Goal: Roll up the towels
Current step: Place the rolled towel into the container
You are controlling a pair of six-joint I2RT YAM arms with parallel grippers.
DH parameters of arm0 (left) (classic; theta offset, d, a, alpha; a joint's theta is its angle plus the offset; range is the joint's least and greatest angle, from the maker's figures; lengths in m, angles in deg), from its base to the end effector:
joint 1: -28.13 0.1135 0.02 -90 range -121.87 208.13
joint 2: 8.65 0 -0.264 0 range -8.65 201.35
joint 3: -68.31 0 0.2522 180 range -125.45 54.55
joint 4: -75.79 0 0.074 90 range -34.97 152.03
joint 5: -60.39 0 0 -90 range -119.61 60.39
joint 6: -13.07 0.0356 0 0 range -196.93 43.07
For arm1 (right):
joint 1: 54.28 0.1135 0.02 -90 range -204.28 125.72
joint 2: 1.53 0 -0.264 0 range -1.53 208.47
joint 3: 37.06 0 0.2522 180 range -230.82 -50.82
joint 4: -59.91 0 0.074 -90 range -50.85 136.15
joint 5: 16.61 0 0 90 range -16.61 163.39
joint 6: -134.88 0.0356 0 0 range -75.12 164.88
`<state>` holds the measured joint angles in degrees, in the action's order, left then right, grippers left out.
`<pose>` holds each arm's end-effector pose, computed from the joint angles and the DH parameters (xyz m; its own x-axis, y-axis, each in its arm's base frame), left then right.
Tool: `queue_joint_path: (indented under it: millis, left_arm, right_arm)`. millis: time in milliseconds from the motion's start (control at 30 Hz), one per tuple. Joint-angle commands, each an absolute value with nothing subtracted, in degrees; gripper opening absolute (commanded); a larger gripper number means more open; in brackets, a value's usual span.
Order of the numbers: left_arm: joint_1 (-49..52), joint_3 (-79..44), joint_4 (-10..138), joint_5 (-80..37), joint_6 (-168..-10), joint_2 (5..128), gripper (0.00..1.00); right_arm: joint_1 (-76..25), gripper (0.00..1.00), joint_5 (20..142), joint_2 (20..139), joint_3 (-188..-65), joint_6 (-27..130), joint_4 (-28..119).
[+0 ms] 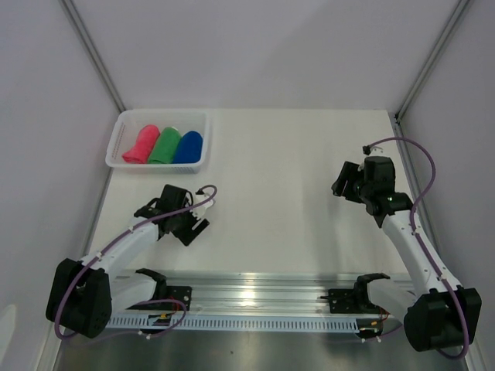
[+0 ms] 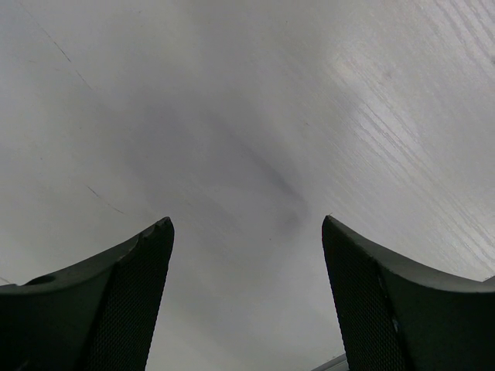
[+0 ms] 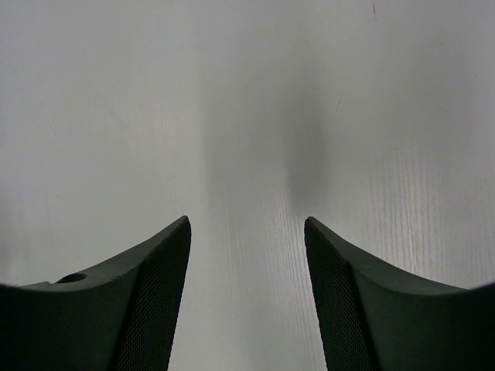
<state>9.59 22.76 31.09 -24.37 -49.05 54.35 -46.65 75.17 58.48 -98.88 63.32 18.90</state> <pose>0.1809 -0.0641 0.1763 -0.5740 0.6837 -0.4507 0.7076 0.6911 0.1471 0.2229 0.0310 0.2809 -0.6438 0.2327 -0.7289 0.0496 0.9633 0.2637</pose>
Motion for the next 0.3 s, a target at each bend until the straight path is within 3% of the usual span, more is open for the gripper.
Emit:
queue_joint_path:
  millis: [0,267]
  left_arm:
    - [9.8,22.5,32.2,-22.2,-50.2,54.5,0.8]
    - [9.8,22.6,32.0,-21.9,-50.2,54.8,0.8]
  right_arm:
    - [-47.0,0.63,74.6,56.8,-98.5,63.5,21.4]
    - [-47.0,0.62,75.6,56.0,-97.7,63.1,22.7]
